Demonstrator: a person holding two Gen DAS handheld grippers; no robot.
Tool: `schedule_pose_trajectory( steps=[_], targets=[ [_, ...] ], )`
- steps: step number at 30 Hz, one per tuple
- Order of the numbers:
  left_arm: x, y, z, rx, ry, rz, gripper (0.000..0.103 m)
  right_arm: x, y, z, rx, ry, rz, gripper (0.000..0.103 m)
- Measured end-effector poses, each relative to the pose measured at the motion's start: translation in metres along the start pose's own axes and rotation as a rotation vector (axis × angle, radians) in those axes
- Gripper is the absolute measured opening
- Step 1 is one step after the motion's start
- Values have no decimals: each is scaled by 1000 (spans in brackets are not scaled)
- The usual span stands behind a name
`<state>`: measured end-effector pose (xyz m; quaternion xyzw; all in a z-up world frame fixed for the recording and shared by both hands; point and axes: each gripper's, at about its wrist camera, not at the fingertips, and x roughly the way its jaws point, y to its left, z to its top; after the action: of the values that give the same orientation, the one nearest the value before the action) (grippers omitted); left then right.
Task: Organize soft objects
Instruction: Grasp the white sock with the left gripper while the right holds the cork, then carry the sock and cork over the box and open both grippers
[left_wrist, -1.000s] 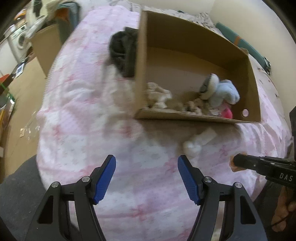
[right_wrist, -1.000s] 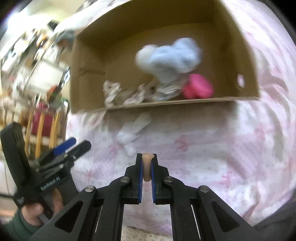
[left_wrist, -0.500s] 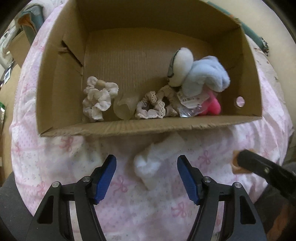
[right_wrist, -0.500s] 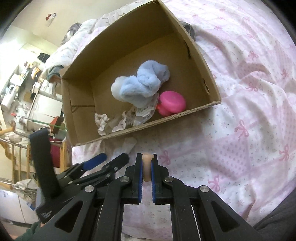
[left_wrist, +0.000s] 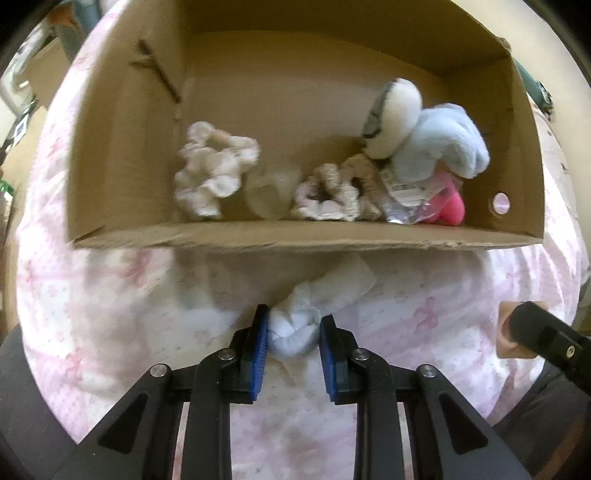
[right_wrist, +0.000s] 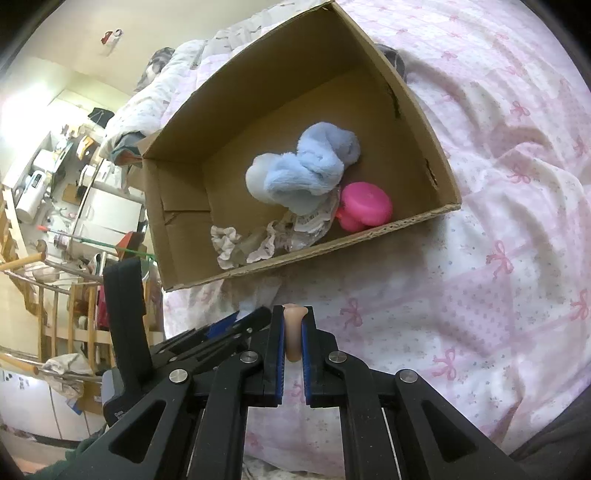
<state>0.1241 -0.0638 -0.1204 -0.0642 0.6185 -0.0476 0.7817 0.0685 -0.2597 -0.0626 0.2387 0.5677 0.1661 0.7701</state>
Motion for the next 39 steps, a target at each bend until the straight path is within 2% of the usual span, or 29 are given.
schedule_pose_trajectory(
  steps=[11,20,23,30,34,39],
  targets=[
    [-26,34,-26,-47,-35,62,23,0,3,-1,-17,1,-7,8],
    [-89,51,-41,-76,-134,61,23,-9,13,-3,-61,-8,-1,8],
    [-114,51,-32,-61,-187,66,23,-18,20,2,-91,-34,3,8],
    [-163,39,13,-69,-296,51,23,-40,39,33,-152,-117,51,8],
    [-171,27,36,-33,-340,79,23,-47,42,56,-172,-158,50,8],
    [-167,18,59,-4,-346,97,23,-43,36,87,-178,-186,35,8]
  ],
)
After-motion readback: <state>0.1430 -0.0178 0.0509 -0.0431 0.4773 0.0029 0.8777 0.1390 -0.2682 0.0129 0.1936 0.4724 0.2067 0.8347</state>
